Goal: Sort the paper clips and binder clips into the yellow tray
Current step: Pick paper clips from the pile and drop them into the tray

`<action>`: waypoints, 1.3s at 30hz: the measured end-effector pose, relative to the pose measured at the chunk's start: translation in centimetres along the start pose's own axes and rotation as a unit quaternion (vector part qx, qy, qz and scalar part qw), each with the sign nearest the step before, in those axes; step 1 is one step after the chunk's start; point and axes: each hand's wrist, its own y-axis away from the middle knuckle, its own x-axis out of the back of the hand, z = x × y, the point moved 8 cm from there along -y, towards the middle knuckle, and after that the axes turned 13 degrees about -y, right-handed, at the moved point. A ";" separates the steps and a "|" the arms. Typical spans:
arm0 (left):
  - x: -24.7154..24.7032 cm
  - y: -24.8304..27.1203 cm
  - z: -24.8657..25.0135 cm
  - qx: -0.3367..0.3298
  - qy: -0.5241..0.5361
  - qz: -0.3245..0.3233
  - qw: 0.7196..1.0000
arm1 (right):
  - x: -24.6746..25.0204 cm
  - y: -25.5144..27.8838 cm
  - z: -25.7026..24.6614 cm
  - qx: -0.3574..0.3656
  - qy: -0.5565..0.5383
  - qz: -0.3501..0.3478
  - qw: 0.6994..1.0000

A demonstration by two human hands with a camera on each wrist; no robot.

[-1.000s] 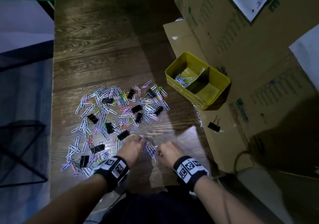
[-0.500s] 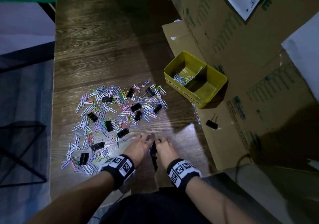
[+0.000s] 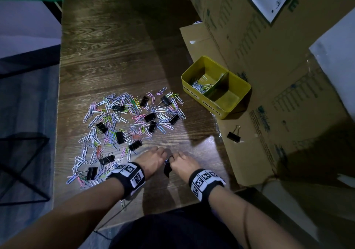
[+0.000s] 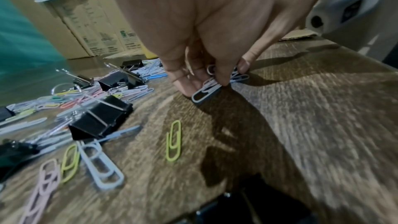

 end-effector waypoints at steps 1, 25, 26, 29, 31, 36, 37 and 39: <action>-0.1 -0.1 0.1 0.002 -0.004 0.002 1.000 | 0.1 0.0 -0.1 0.001 0.003 -0.001 1.000; 0.0 -0.1 -2.4 0.120 0.199 0.014 0.973 | 1.8 0.0 4.5 -0.097 -0.200 0.083 0.972; -0.2 -0.1 -2.4 0.113 0.199 0.019 0.973 | 1.9 0.0 4.7 -0.103 -0.216 0.090 0.967; 0.3 0.2 -2.2 0.098 0.194 0.043 0.975 | 2.1 -0.1 5.4 -0.120 -0.265 0.107 0.951; 0.9 0.4 -2.0 0.099 0.199 0.068 0.973 | 2.2 -0.1 5.7 -0.128 -0.290 0.110 0.942; 1.0 0.0 -2.0 0.112 0.197 0.054 0.972 | 2.6 0.2 6.4 -0.120 -0.327 0.110 0.931; 0.7 -0.1 -2.1 0.114 0.192 0.041 0.974 | 2.7 0.3 6.7 -0.119 -0.336 0.112 0.928; 0.3 -0.3 -2.0 0.114 0.185 0.022 0.976 | 3.0 0.4 7.4 -0.116 -0.359 0.119 0.918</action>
